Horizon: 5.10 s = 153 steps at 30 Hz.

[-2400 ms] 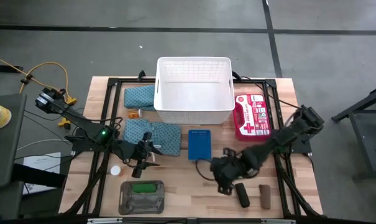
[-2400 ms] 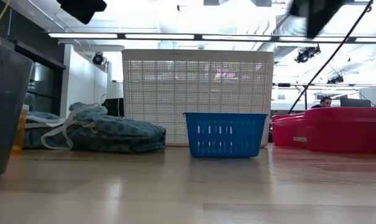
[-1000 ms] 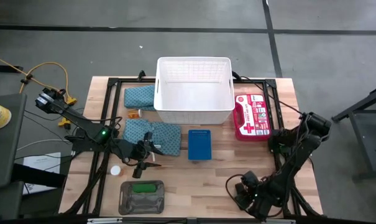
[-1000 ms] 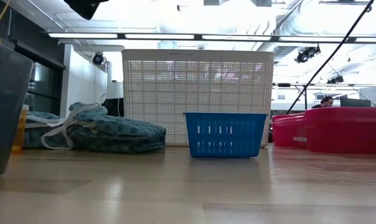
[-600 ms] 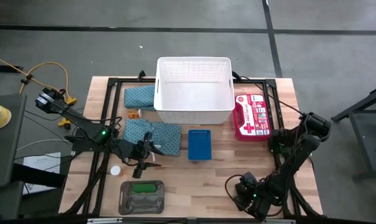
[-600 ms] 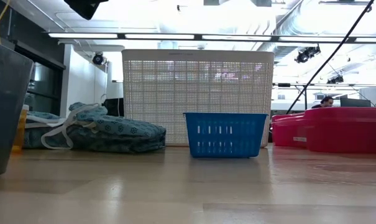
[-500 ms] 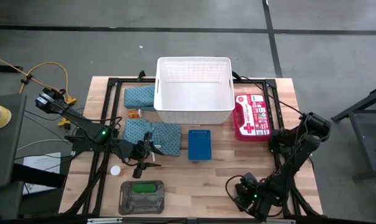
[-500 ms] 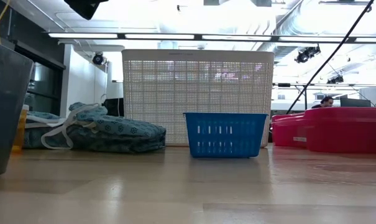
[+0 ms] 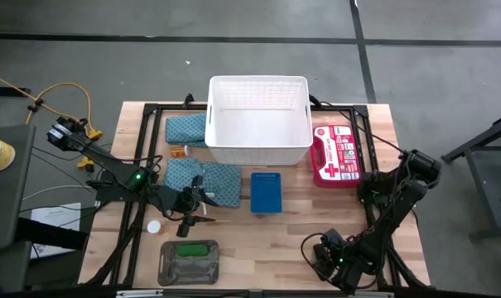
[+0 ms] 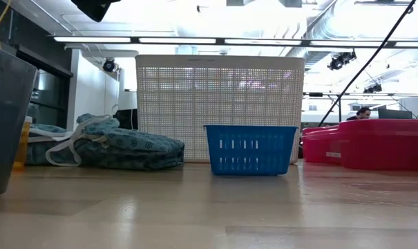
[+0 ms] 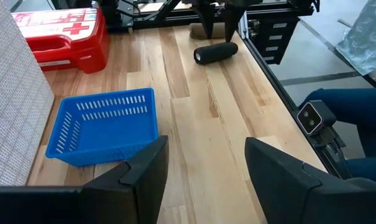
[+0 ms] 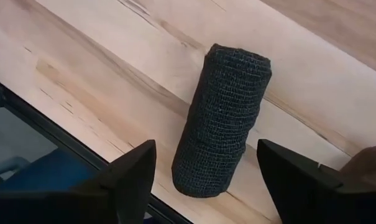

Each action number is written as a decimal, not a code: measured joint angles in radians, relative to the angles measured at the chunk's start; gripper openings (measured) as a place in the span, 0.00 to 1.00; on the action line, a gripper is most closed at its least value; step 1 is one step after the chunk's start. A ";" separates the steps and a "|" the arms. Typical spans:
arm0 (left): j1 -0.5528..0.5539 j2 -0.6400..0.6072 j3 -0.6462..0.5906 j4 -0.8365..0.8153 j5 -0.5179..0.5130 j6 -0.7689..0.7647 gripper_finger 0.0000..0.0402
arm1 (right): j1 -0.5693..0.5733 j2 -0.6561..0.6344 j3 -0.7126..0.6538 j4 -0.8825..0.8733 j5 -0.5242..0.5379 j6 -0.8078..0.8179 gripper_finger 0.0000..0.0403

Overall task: Pick & place medical supplies in basket/bin
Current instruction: Put the black bandage into the transparent black bin

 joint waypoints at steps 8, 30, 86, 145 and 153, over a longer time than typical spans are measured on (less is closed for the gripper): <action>0.000 0.000 0.000 0.000 0.000 0.000 0.51 | -0.004 0.006 0.000 0.000 -0.002 -0.007 0.67; 0.000 0.000 0.000 0.002 0.000 0.000 0.51 | -0.009 0.130 0.000 0.070 -0.007 -0.007 0.66; 0.000 0.000 0.000 0.007 0.000 0.000 0.51 | -0.209 0.093 0.000 0.363 0.481 -0.810 0.40; 0.000 0.000 0.000 0.082 -0.006 0.018 0.51 | -0.544 0.091 0.000 1.170 0.233 -1.852 0.40; 0.000 0.000 0.000 0.082 -0.007 0.018 0.51 | -0.560 0.091 0.000 1.185 0.231 -1.873 0.40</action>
